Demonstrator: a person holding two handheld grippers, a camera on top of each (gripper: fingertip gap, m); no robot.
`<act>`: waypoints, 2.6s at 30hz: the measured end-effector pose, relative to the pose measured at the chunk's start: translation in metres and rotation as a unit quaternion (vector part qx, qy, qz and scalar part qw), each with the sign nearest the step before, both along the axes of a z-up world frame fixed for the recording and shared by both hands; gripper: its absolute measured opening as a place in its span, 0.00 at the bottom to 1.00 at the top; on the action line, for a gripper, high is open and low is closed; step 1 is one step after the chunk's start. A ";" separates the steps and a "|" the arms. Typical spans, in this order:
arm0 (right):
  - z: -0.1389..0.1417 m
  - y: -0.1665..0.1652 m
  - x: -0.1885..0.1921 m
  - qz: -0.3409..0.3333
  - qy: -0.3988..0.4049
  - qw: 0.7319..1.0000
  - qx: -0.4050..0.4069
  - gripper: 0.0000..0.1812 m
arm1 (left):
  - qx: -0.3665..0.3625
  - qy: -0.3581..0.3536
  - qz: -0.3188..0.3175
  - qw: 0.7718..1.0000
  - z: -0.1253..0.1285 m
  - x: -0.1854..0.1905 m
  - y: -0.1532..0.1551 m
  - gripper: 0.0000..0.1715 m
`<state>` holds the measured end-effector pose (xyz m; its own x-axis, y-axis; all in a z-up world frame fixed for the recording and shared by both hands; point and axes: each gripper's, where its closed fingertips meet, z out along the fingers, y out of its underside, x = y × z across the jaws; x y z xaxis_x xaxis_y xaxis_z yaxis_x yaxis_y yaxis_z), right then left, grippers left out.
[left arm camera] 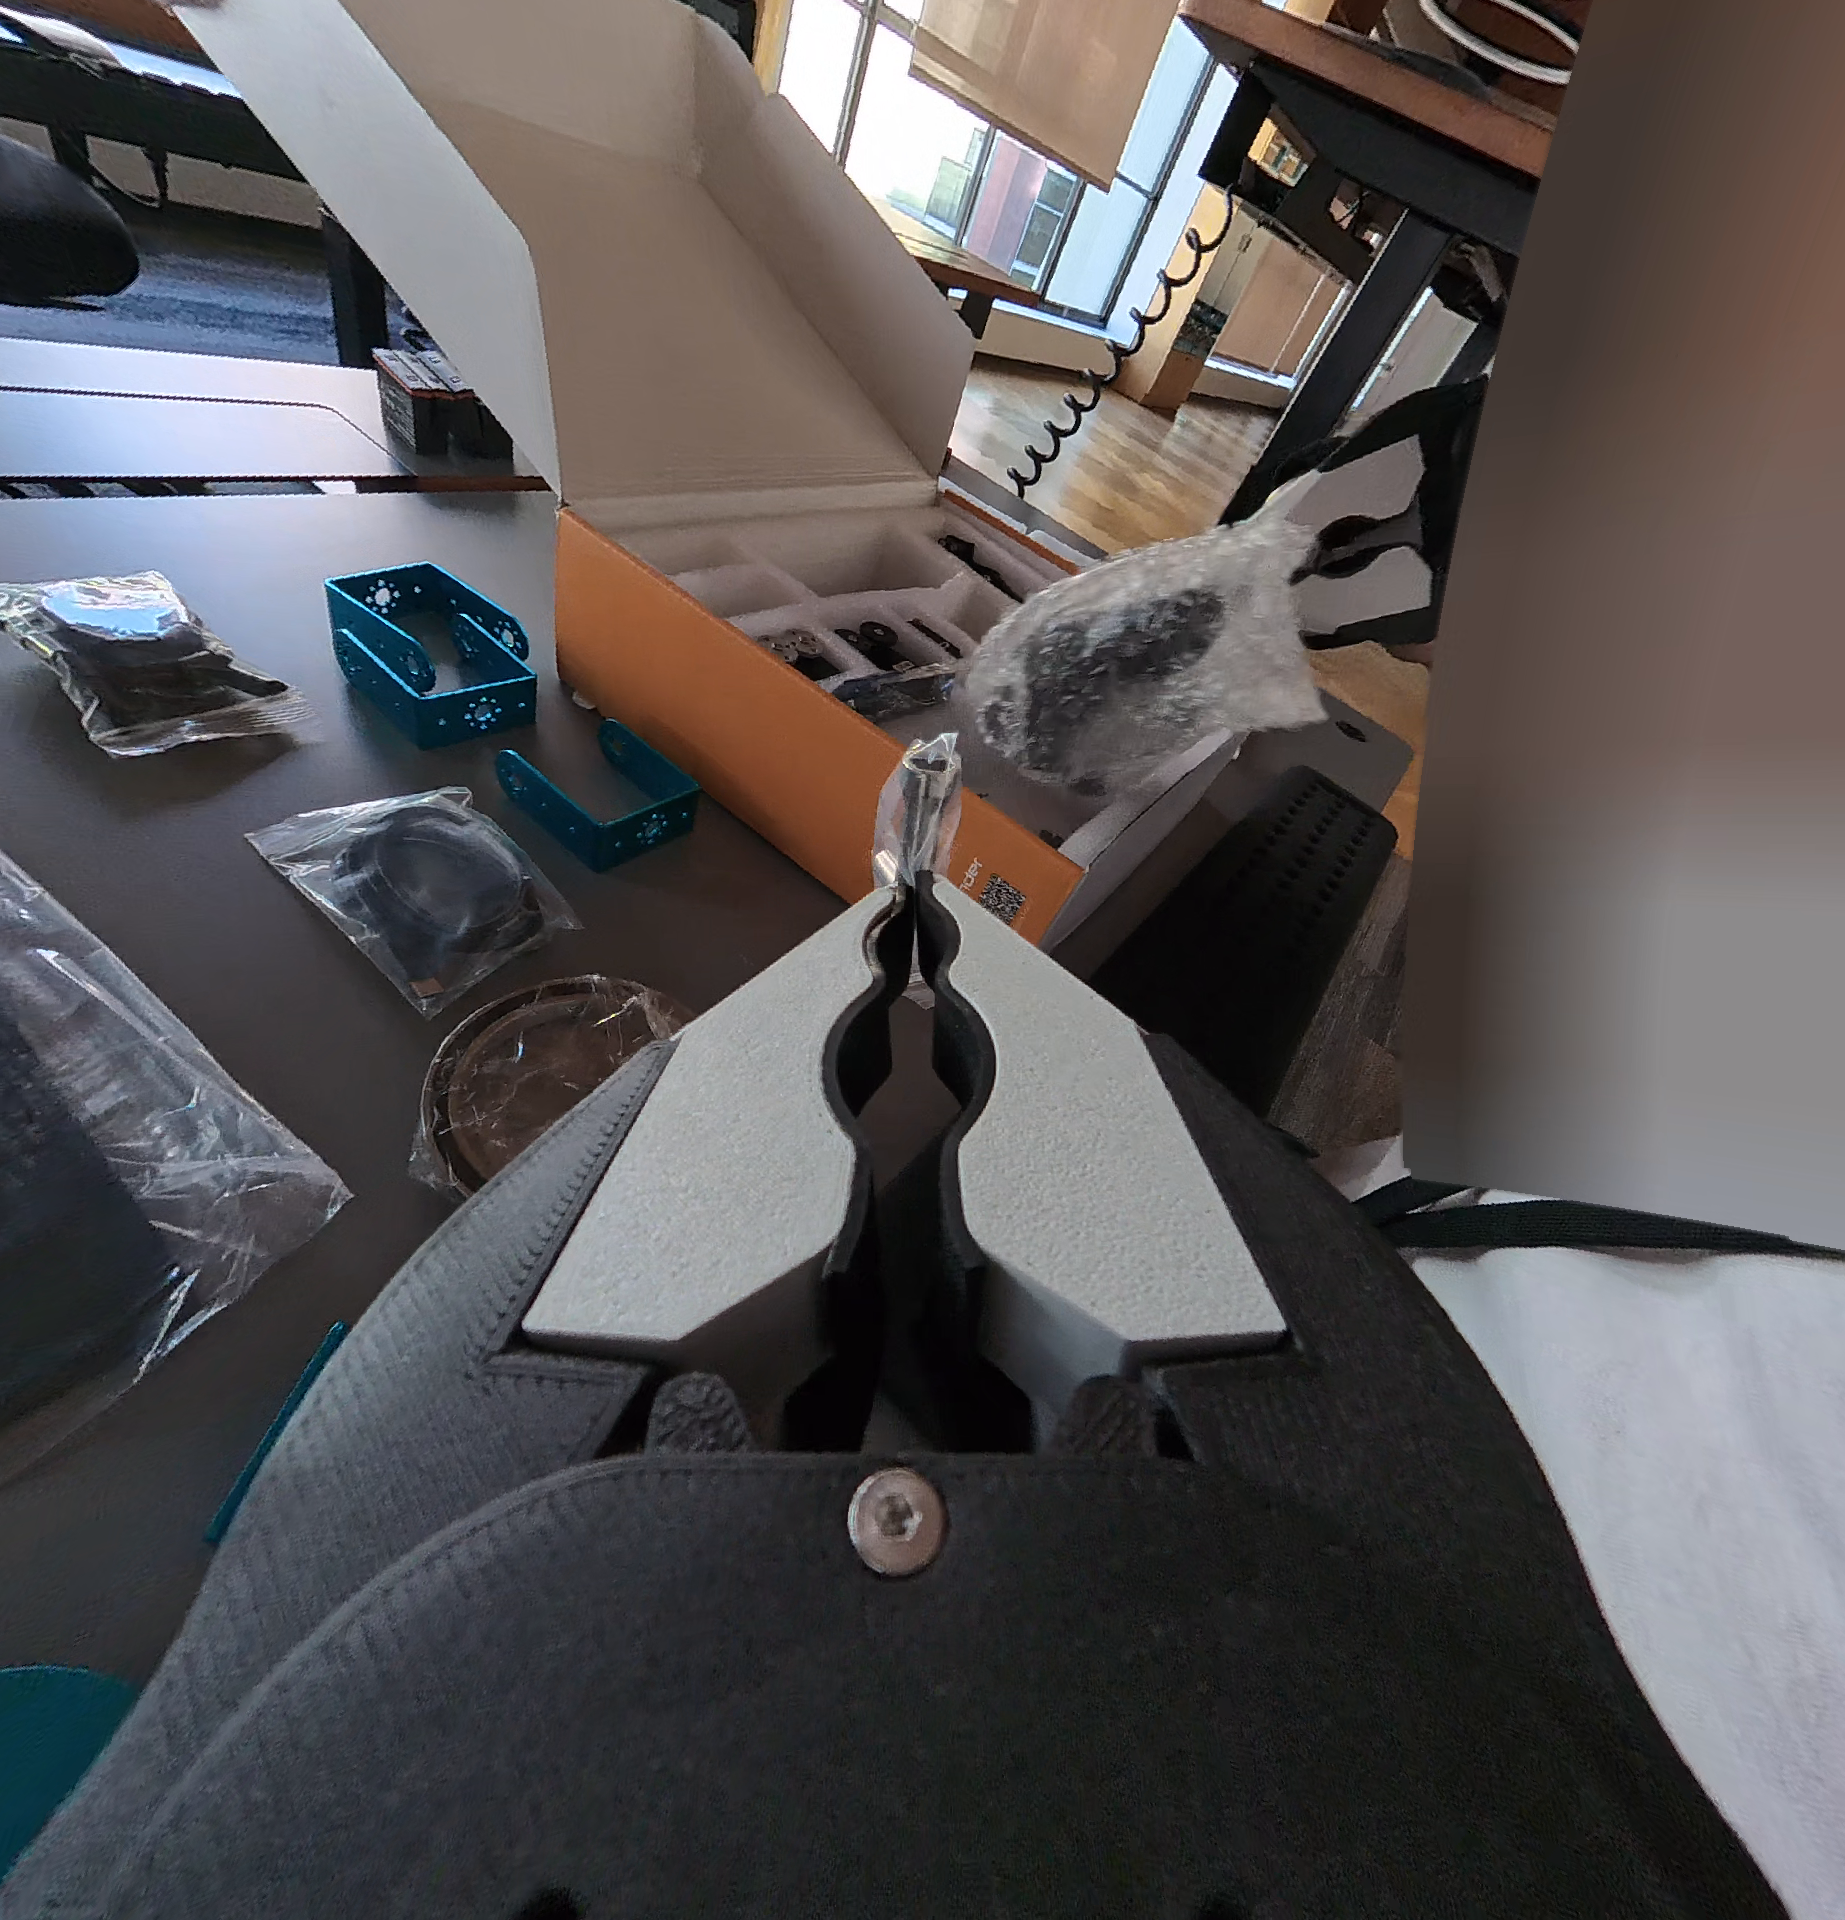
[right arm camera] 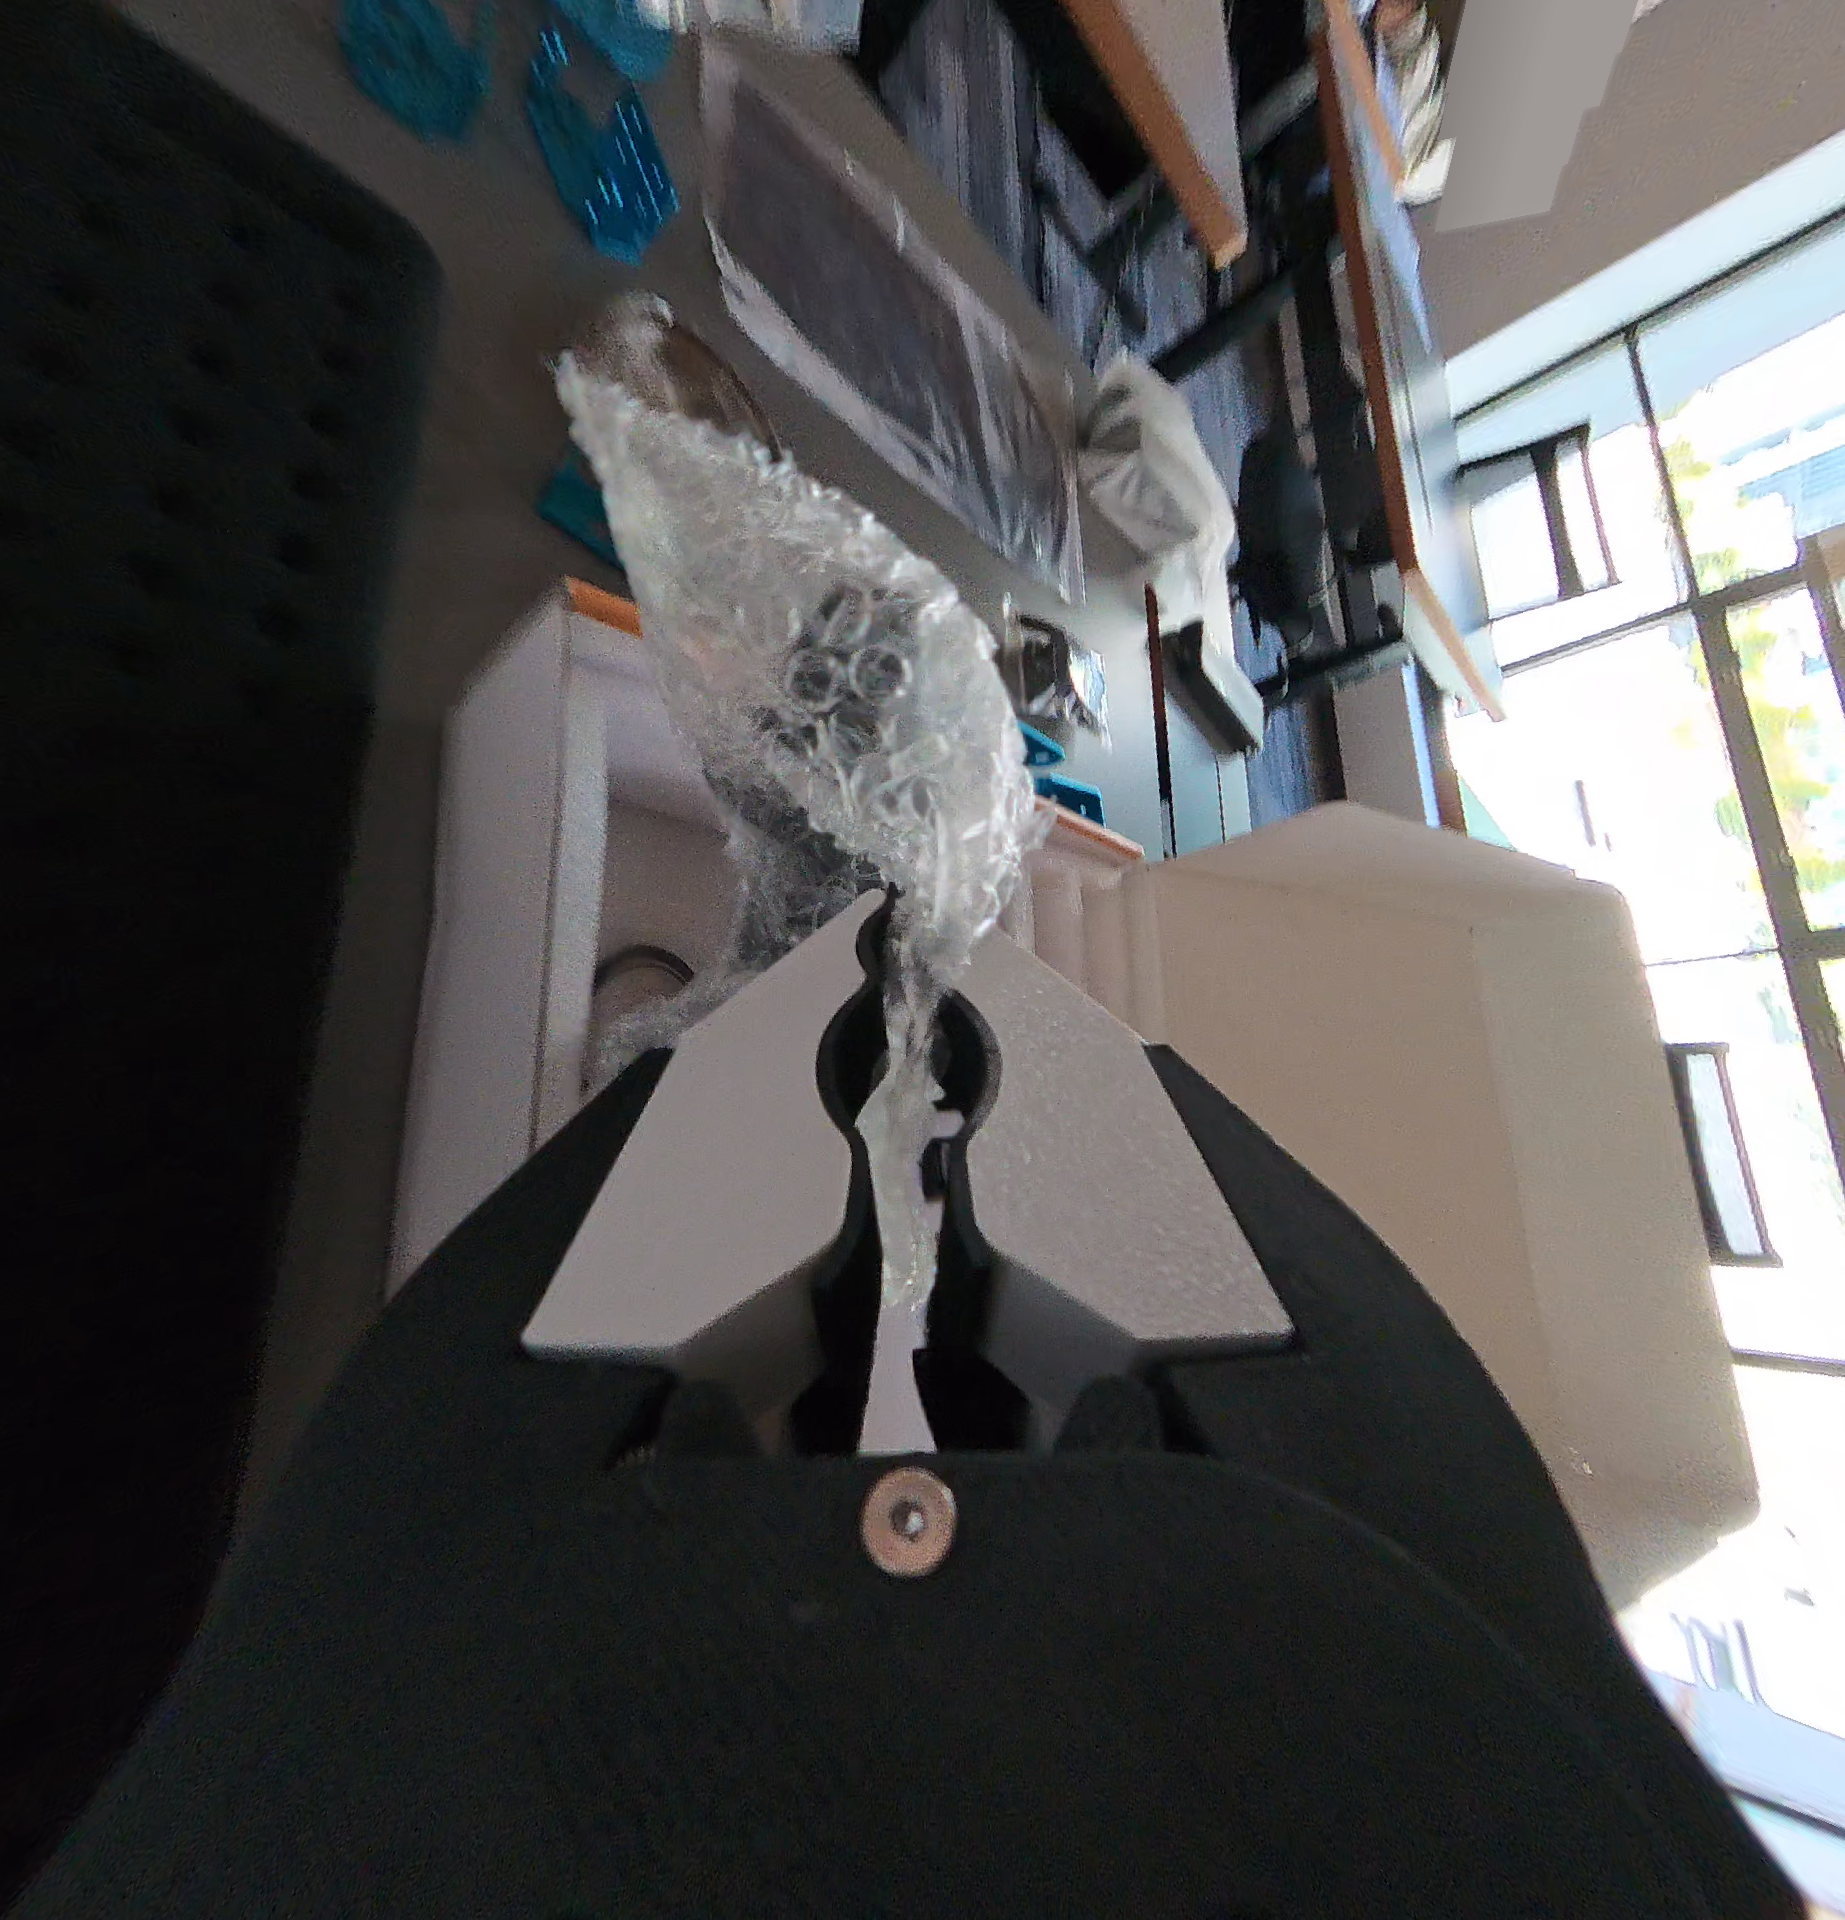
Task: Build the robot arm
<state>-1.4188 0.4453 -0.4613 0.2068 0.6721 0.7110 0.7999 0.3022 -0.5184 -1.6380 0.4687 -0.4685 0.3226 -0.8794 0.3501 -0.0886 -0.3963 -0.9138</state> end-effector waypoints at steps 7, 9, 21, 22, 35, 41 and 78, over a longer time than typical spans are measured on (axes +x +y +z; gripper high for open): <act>-0.006 -0.047 0.009 0.033 -0.027 0.999 0.030 0.00 | -0.003 -0.005 -0.012 1.000 -0.008 -0.004 -0.005 0.00; -0.015 -0.055 0.012 0.027 -0.034 0.999 0.020 0.00 | -0.006 -0.006 -0.012 1.000 -0.009 -0.006 -0.005 0.00; -0.056 -0.089 0.014 0.019 -0.133 0.989 0.064 0.00 | -0.014 0.015 -0.012 1.000 -0.001 0.006 -0.004 0.00; -0.059 -0.091 0.014 0.021 -0.136 0.988 0.068 0.00 | -0.013 0.018 -0.011 1.000 0.001 0.009 -0.004 0.00; 0.003 -0.020 0.011 -0.010 -0.057 0.992 0.114 0.00 | -0.008 -0.018 0.001 1.000 0.011 0.018 -0.012 0.00; 0.053 0.041 -0.036 0.028 -0.072 0.991 0.107 0.00 | -0.015 -0.032 0.033 0.999 0.001 -0.033 -0.021 0.00; -0.071 0.495 -0.142 -0.117 -0.260 0.953 -0.102 0.00 | -0.020 -0.053 0.187 0.981 -0.016 -0.219 0.032 0.00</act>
<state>-1.5606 0.9403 -0.5319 0.0239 0.7857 0.6181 0.9978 0.0192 -0.0631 -1.8568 0.5004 -0.4842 0.5799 -0.6916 0.4307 0.1651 -0.4179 -0.8934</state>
